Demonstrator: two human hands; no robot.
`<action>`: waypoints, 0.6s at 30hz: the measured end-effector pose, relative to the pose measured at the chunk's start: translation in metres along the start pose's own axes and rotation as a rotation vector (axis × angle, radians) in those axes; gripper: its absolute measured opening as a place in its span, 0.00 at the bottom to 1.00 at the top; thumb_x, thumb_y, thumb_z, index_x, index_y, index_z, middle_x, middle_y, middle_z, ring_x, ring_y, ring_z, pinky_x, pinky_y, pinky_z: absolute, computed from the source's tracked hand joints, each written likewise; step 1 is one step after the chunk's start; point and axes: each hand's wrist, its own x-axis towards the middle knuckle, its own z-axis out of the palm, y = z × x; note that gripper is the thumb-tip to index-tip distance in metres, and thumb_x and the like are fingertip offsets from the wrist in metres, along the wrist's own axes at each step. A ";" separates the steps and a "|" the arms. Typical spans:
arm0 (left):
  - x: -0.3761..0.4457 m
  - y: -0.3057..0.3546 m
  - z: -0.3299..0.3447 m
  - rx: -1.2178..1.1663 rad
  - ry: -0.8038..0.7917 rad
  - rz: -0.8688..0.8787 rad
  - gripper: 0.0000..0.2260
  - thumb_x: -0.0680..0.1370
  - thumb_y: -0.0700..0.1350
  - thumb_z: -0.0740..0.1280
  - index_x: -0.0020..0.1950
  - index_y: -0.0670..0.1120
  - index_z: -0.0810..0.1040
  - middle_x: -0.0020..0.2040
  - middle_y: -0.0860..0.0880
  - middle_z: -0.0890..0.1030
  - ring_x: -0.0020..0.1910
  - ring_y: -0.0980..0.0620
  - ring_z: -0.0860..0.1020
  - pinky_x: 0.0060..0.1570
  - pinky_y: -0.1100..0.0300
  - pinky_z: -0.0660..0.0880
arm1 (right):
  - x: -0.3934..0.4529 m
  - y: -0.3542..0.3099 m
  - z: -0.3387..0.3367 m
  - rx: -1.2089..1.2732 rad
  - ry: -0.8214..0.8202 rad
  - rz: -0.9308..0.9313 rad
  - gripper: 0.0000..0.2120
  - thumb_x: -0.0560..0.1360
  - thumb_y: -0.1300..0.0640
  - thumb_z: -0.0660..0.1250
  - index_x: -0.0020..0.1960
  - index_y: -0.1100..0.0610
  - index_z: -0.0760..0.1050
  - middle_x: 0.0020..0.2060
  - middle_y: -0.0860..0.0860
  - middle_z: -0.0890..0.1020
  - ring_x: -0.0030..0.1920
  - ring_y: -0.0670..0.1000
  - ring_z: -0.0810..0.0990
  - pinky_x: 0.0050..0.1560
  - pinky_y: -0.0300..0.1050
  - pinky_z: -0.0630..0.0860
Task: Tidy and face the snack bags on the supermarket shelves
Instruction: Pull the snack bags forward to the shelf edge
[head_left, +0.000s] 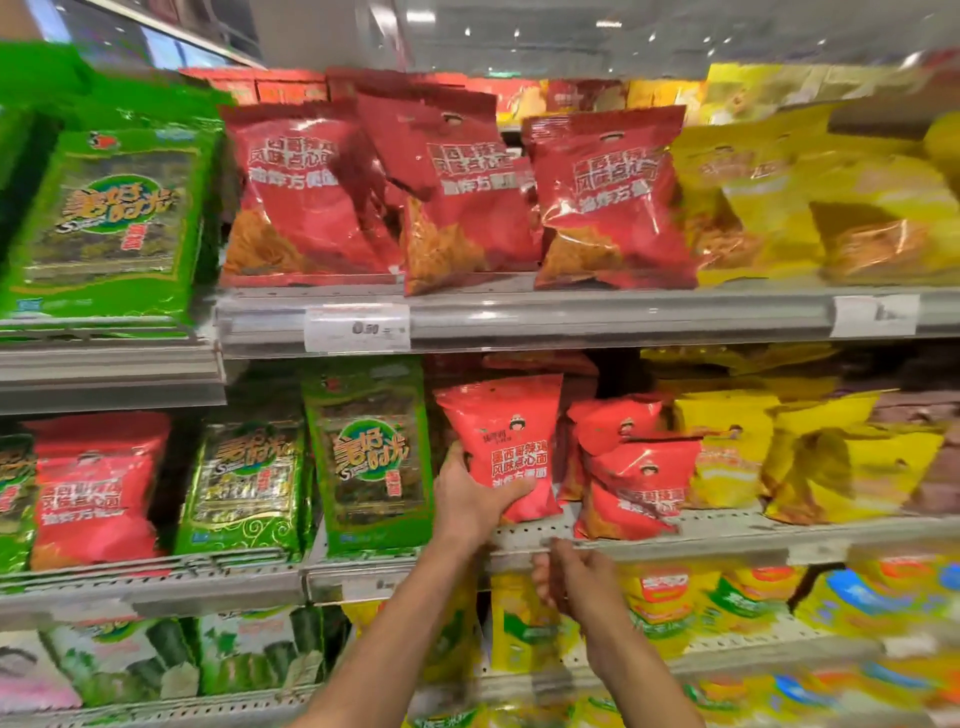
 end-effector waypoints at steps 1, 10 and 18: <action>0.002 -0.002 0.003 0.013 -0.024 -0.021 0.32 0.59 0.42 0.85 0.58 0.43 0.76 0.51 0.45 0.85 0.49 0.48 0.84 0.53 0.51 0.80 | 0.000 0.000 -0.001 -0.019 -0.010 0.008 0.17 0.82 0.56 0.64 0.40 0.64 0.83 0.29 0.56 0.81 0.27 0.51 0.76 0.31 0.42 0.71; 0.006 -0.014 0.011 -0.109 -0.209 -0.198 0.24 0.64 0.35 0.81 0.56 0.45 0.77 0.43 0.53 0.86 0.39 0.58 0.84 0.38 0.66 0.79 | -0.001 -0.001 -0.006 -0.007 -0.073 0.010 0.18 0.82 0.54 0.65 0.39 0.63 0.82 0.30 0.56 0.82 0.28 0.51 0.78 0.31 0.41 0.69; -0.003 -0.017 0.000 -0.017 -0.289 -0.118 0.18 0.66 0.41 0.82 0.52 0.49 0.81 0.49 0.51 0.86 0.43 0.61 0.84 0.50 0.63 0.81 | -0.008 -0.002 -0.006 0.056 -0.072 -0.012 0.19 0.82 0.52 0.66 0.38 0.63 0.81 0.27 0.55 0.80 0.24 0.48 0.78 0.26 0.39 0.72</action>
